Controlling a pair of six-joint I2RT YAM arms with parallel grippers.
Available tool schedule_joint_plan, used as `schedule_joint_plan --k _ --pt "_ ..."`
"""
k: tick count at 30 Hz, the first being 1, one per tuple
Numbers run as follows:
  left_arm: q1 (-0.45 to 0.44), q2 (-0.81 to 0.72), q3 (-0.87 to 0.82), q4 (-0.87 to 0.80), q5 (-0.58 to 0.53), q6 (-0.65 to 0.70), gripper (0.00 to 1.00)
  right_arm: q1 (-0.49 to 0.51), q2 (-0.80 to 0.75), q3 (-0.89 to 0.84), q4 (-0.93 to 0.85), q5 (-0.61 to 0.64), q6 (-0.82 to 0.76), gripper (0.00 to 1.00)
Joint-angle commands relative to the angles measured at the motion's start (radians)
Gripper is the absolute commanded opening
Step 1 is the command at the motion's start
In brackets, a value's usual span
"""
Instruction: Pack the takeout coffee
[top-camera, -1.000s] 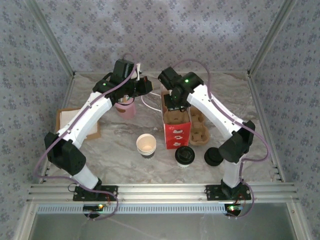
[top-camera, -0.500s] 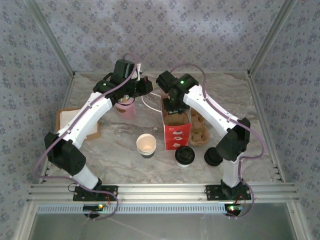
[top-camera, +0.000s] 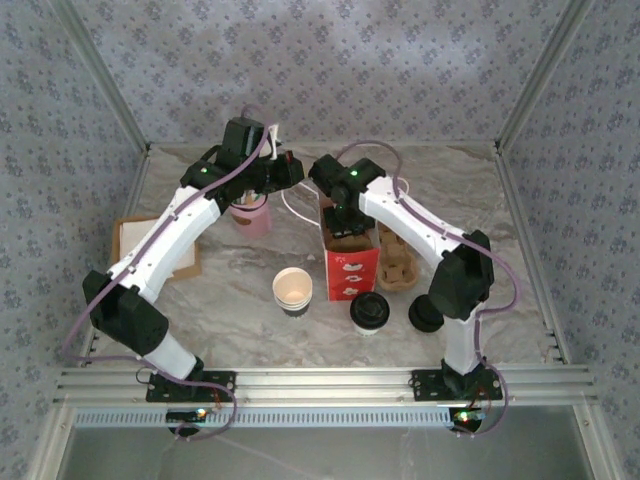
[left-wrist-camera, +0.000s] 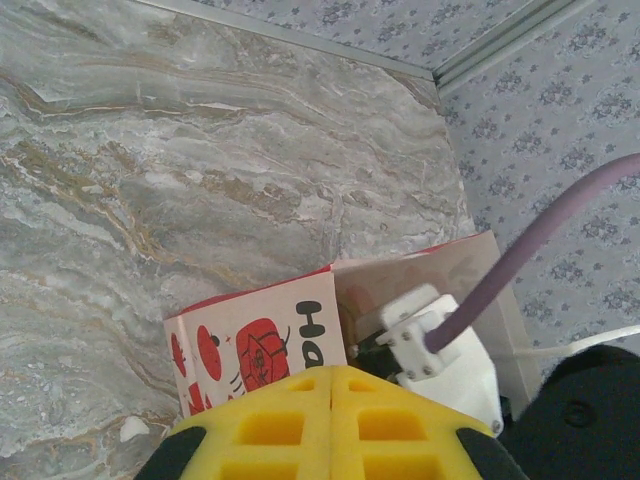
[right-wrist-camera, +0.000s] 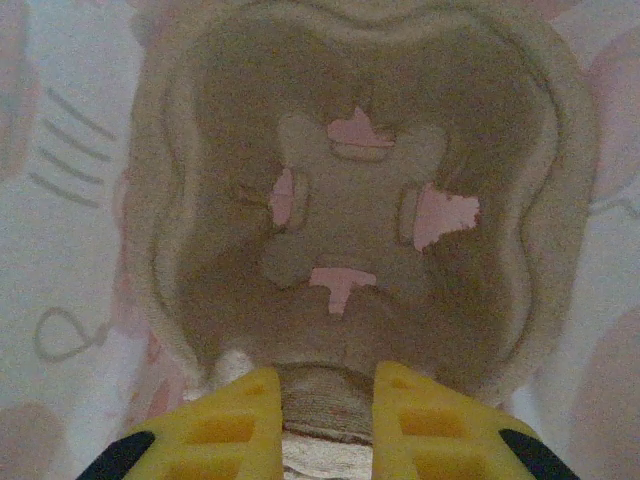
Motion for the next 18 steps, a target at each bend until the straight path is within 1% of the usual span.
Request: schedule_joint_plan --k 1,10,18 --pt "-0.005 -0.033 0.007 0.018 -0.011 -0.005 0.0 0.008 0.016 -0.023 0.016 -0.013 0.022 0.22" --pt "-0.007 -0.036 0.007 0.016 -0.012 -0.008 0.0 0.006 0.017 -0.09 0.069 -0.056 0.027 0.22" --pt "-0.008 -0.032 0.008 0.016 -0.014 -0.009 0.0 0.002 0.015 -0.135 0.106 -0.062 0.029 0.22"
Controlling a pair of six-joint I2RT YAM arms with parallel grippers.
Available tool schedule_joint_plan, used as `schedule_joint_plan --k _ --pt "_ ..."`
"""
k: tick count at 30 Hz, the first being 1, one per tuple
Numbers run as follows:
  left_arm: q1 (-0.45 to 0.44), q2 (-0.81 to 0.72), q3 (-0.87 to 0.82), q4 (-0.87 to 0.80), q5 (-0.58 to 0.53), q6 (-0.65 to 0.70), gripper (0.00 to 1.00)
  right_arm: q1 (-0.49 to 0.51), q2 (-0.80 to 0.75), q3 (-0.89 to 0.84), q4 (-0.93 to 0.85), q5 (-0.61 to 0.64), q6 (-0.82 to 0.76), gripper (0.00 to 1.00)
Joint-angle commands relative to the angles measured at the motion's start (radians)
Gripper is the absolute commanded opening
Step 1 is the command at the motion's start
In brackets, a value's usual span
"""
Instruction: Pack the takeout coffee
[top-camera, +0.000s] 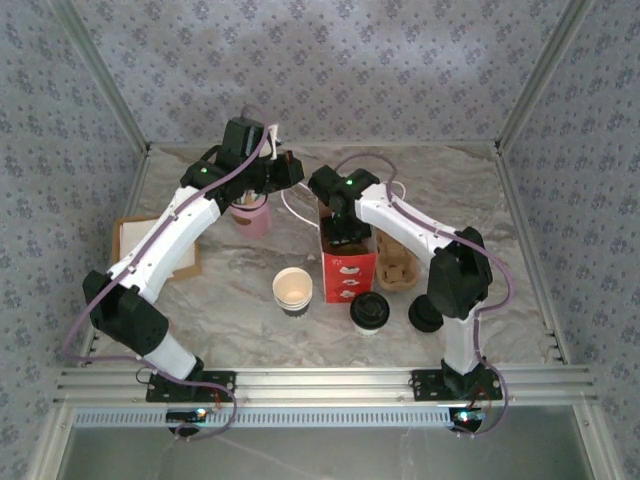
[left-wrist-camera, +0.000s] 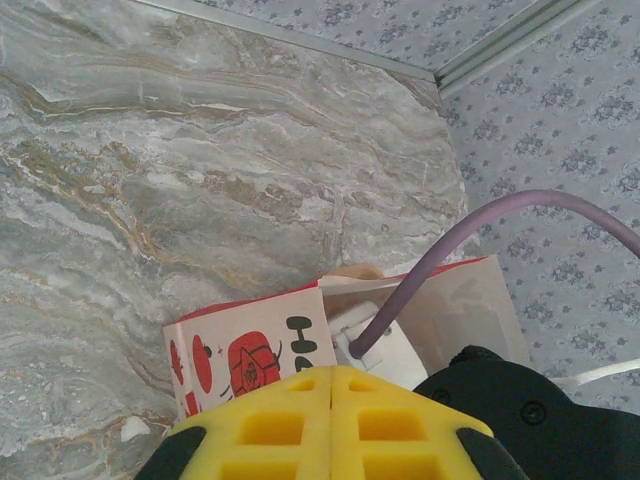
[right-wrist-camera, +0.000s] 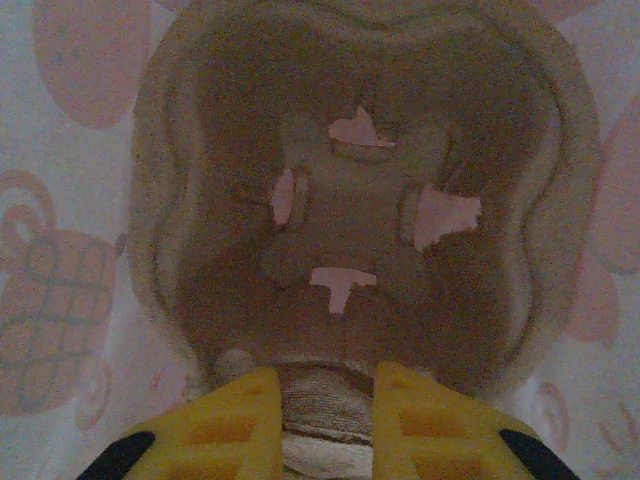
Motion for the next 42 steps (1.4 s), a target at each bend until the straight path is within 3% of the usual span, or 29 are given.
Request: schedule_joint_plan --k 1,23,42 --pt "-0.008 -0.032 0.007 0.017 -0.009 -0.007 0.0 0.002 0.005 -0.023 0.012 -0.012 0.02 0.23" --pt "-0.014 -0.009 0.034 0.009 -0.014 -0.006 0.0 -0.009 -0.002 -0.11 0.074 -0.035 0.022 0.33" --pt "-0.022 -0.003 0.04 0.006 -0.026 -0.009 0.0 -0.013 -0.054 -0.07 0.044 -0.033 0.015 0.49"
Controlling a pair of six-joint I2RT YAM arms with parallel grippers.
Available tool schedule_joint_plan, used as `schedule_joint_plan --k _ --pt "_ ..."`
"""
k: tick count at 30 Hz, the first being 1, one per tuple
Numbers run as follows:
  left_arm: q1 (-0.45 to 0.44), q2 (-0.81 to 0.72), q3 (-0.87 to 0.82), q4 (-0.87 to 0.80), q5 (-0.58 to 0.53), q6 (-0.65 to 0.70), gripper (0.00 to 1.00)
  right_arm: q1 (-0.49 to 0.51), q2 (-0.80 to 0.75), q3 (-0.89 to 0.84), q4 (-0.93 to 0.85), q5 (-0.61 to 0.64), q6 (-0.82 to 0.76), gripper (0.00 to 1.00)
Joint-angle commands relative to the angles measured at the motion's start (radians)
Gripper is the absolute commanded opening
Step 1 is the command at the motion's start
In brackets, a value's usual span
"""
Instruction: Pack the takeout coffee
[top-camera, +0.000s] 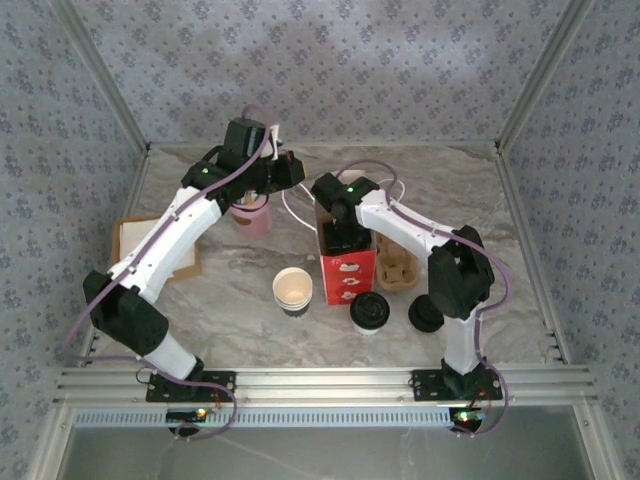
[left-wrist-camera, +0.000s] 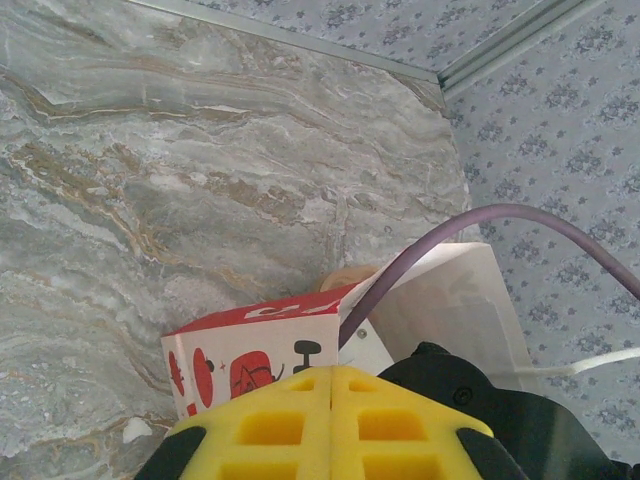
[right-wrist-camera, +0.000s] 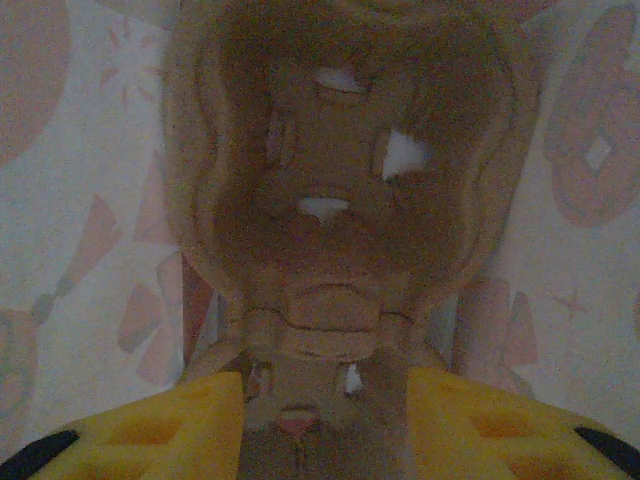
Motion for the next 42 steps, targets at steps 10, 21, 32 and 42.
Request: schedule_joint_plan --k 10,21,32,42 --pt "-0.014 -0.002 0.04 0.002 -0.013 -0.009 0.0 -0.002 -0.043 0.048 -0.051 -0.004 0.007 0.61" --pt "-0.013 -0.025 0.037 -0.02 -0.045 -0.007 0.01 0.002 -0.054 0.119 -0.073 -0.006 -0.003 0.71" --pt "-0.015 -0.049 0.01 -0.032 -0.099 -0.029 0.02 0.01 -0.08 0.201 -0.091 -0.016 -0.053 0.84" --pt "-0.023 -0.078 -0.007 -0.045 -0.174 -0.044 0.05 0.012 -0.131 0.274 -0.088 -0.047 -0.107 0.91"
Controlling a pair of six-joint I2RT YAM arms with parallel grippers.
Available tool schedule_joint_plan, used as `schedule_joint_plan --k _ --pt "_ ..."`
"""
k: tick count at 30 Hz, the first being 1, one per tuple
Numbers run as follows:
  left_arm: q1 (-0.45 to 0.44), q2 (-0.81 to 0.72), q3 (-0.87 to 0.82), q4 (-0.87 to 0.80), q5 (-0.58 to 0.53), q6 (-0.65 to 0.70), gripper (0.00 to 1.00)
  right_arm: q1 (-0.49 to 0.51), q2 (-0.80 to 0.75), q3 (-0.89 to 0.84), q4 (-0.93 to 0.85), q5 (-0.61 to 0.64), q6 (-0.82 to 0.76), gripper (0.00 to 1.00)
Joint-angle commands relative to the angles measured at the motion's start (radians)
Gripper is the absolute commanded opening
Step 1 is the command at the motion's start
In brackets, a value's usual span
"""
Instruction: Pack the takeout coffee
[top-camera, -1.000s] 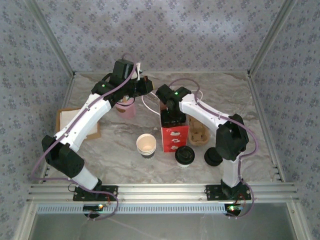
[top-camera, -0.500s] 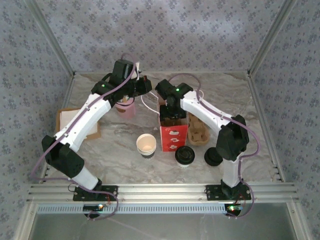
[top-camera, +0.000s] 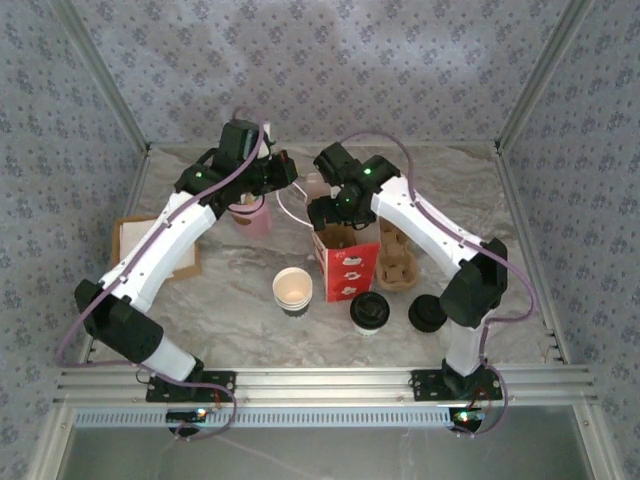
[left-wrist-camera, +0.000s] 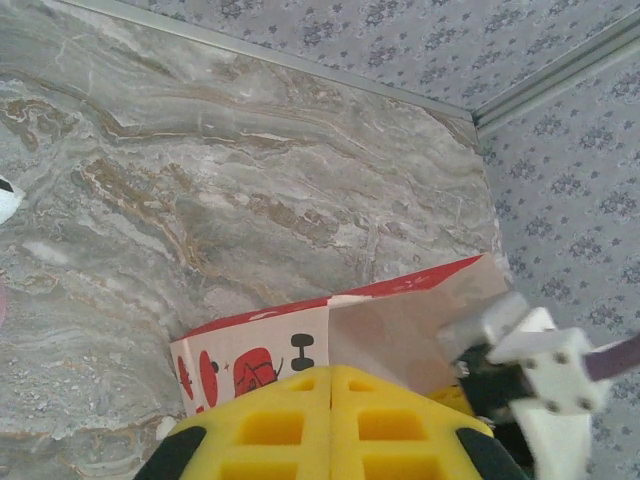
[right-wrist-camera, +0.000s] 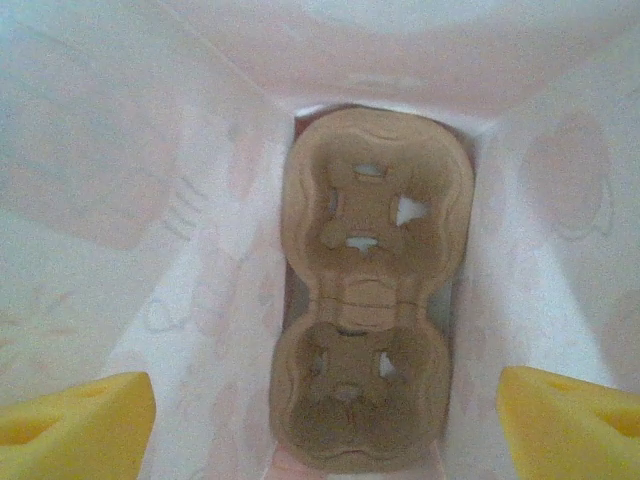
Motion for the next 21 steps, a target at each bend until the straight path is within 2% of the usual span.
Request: schedule_joint_plan --k 1,12,21 --pt "-0.009 -0.03 0.001 -0.016 -0.043 -0.012 0.05 0.008 -0.047 0.051 -0.018 -0.026 -0.038 0.92" --pt "-0.023 -0.051 -0.011 -0.03 -0.105 -0.025 0.08 0.009 -0.121 0.125 -0.018 -0.102 -0.065 0.95" --pt "-0.022 -0.079 -0.036 -0.044 -0.138 -0.03 0.21 0.011 -0.205 0.168 -0.015 -0.172 -0.073 0.99"
